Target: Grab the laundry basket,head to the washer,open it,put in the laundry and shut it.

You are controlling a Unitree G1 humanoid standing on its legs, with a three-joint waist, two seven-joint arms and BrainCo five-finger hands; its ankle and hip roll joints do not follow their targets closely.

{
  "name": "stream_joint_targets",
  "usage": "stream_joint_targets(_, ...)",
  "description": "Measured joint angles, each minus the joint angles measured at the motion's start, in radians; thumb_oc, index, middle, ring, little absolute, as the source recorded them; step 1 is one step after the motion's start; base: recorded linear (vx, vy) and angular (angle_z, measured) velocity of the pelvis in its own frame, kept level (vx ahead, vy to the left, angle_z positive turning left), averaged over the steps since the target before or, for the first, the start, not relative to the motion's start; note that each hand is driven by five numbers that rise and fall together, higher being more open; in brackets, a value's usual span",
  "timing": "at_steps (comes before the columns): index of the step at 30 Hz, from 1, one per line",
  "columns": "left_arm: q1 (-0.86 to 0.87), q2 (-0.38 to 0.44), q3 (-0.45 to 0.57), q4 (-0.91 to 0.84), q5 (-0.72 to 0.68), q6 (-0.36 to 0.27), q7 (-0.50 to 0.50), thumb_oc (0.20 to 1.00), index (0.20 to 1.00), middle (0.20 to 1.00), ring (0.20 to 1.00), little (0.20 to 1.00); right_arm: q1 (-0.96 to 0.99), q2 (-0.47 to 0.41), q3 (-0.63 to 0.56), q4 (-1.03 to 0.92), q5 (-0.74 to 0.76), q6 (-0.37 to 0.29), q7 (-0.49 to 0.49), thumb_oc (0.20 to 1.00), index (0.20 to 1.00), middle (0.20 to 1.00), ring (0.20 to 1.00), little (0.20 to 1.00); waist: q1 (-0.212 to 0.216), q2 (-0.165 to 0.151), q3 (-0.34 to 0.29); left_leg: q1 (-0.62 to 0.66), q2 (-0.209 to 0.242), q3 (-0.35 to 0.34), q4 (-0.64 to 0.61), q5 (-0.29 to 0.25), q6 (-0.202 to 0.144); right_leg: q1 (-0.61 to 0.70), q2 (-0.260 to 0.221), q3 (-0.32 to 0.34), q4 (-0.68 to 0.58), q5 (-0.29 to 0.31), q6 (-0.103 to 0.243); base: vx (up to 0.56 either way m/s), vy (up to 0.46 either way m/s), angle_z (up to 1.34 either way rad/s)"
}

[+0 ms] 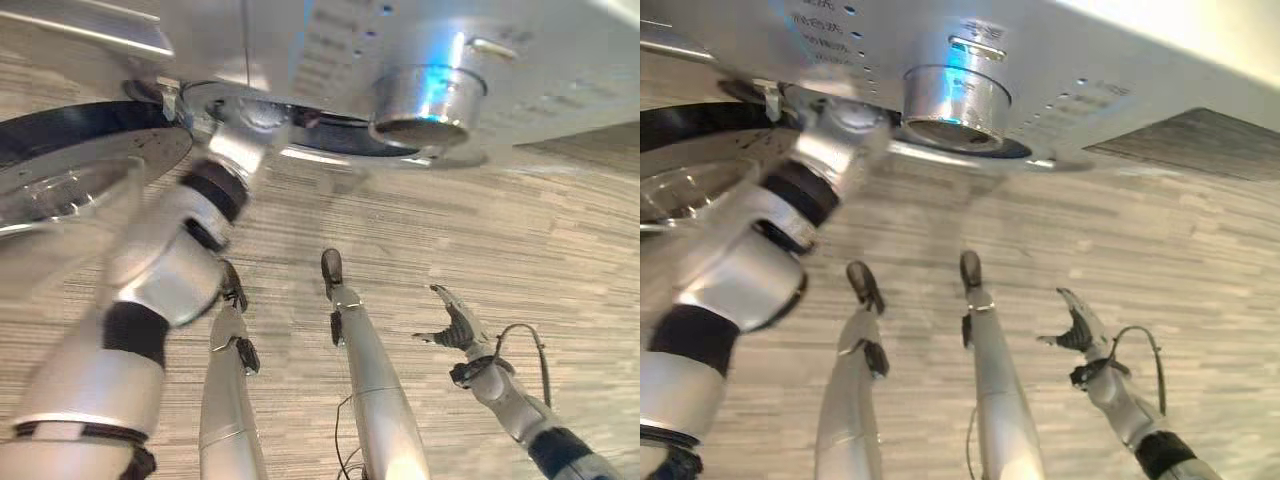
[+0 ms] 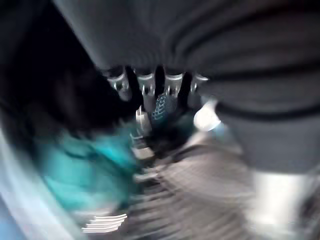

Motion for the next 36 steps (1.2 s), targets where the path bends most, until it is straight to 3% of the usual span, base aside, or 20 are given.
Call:
stream_joint_targets(4,-0.037,0.018,-0.033,0.056,0.359,0.066,0.034,1.000,1.000,1.000,1.000,1.000,-0.013,-0.001,0.018,0.036,0.003,-0.008,0.018,1.000,1.000,1.000,1.000,1.000,-0.006,0.000,0.000,-0.005,0.003,0.001,0.015,0.000,0.000,-0.004,0.004,0.004,0.009,0.002,-0.003,0.00,0.002,-0.01)
stream_joint_targets(10,0.042,0.049,-0.015,-0.072,0.546,0.069,0.079,1.000,1.000,1.000,1.000,1.000,-0.014,0.033,0.073,0.095,0.000,-0.019,0.019,1.000,1.000,1.000,1.000,1.000,0.000,-0.002,0.001,0.025,0.004,-0.009,0.026,-0.001,0.001,0.035,0.002,-0.007,0.016,0.002,-0.003,-0.01,-0.011,0.01)
stream_joint_targets(13,0.174,0.061,0.121,-0.234,0.550,0.070,0.126,1.000,1.000,1.000,1.000,1.000,-0.013,0.082,0.085,0.154,0.000,-0.029,0.018,1.000,1.000,1.000,1.000,1.000,0.005,-0.002,0.001,0.066,0.000,-0.014,0.003,0.001,-0.002,0.074,0.002,-0.012,0.005,0.002,-0.003,-0.02,-0.038,0.02)
stream_joint_targets(15,0.393,0.001,0.273,-0.429,0.632,0.067,0.265,1.000,1.000,1.000,1.000,1.000,-0.009,0.154,0.111,0.220,0.000,-0.026,0.010,1.000,1.000,1.000,1.000,1.000,0.022,-0.004,0.002,0.131,-0.001,-0.024,-0.041,0.014,-0.011,0.135,0.002,-0.030,-0.023,0.003,-0.004,0.00,-0.009,0.05)
stream_joint_targets(17,0.524,-0.068,0.286,-0.459,0.683,0.071,0.302,1.000,1.000,1.000,1.000,1.000,0.000,0.172,0.145,0.231,-0.003,-0.027,-0.010,1.000,1.000,1.000,1.000,1.000,0.042,-0.004,0.002,0.188,-0.001,-0.029,-0.070,0.022,-0.013,0.195,0.001,-0.044,-0.044,0.002,-0.005,0.02,0.015,0.10)
stream_joint_targets(19,0.659,-0.071,0.328,-0.582,0.693,0.067,0.304,1.000,1.000,1.000,1.000,1.000,-0.001,0.186,0.109,0.241,-0.002,-0.026,-0.024,1.000,1.000,1.000,1.000,1.000,0.064,-0.004,0.002,0.231,-0.009,-0.031,-0.088,0.023,-0.013,0.238,-0.003,-0.048,-0.059,0.001,-0.004,0.01,0.006,0.03)
stream_joint_targets(24,0.973,-0.057,0.379,-0.733,0.659,0.044,0.264,1.000,1.000,1.000,1.000,1.000,0.012,0.206,0.078,0.273,0.000,0.004,-0.023,1.000,1.000,1.000,1.000,1.000,0.123,0.012,0.008,0.372,-0.015,-0.043,-0.188,0.054,-0.017,0.359,-0.005,-0.063,-0.108,-0.001,-0.006,0.00,0.009,0.06)
stream_joint_targets(26,1.094,-0.004,0.369,-0.743,0.640,0.018,0.216,1.000,1.000,1.000,1.000,1.000,0.010,0.209,0.070,0.282,0.001,0.010,-0.018,1.000,1.000,1.000,1.000,1.000,0.166,0.019,0.007,0.435,-0.020,-0.053,-0.220,0.070,-0.017,0.418,-0.008,-0.077,-0.117,-0.012,-0.012,-0.03,0.023,0.13)
stream_joint_targets(31,1.321,0.047,0.366,-0.743,0.612,-0.026,0.097,1.000,1.000,1.000,1.000,1.000,0.017,0.227,0.047,0.352,0.008,0.015,0.023,1.000,1.000,1.000,1.000,1.000,0.199,0.044,0.004,0.621,-0.016,-0.056,-0.295,0.069,-0.014,0.606,-0.008,-0.099,-0.186,-0.020,-0.008,0.08,0.021,0.03)
stream_joint_targets(34,1.415,0.003,0.384,-0.658,0.613,-0.032,0.041,1.000,1.000,1.000,1.000,1.000,0.015,0.246,0.047,0.440,0.008,0.024,0.049,1.000,1.000,1.000,1.000,1.000,0.207,0.071,-0.013,0.759,-0.007,-0.057,-0.350,0.082,-0.019,0.777,0.004,-0.119,-0.294,0.014,-0.003,0.06,-0.030,0.01)
stream_joint_targets(36,1.454,-0.058,0.380,-0.544,0.621,-0.046,0.030,1.000,1.000,1.000,1.000,1.000,0.020,0.272,0.053,0.535,0.008,0.026,0.058,1.000,1.000,1.000,1.000,1.000,0.223,0.086,-0.063,0.815,-0.003,-0.063,-0.366,0.074,-0.021,0.861,0.012,-0.128,-0.369,0.020,0.004,0.00,-0.037,0.11)
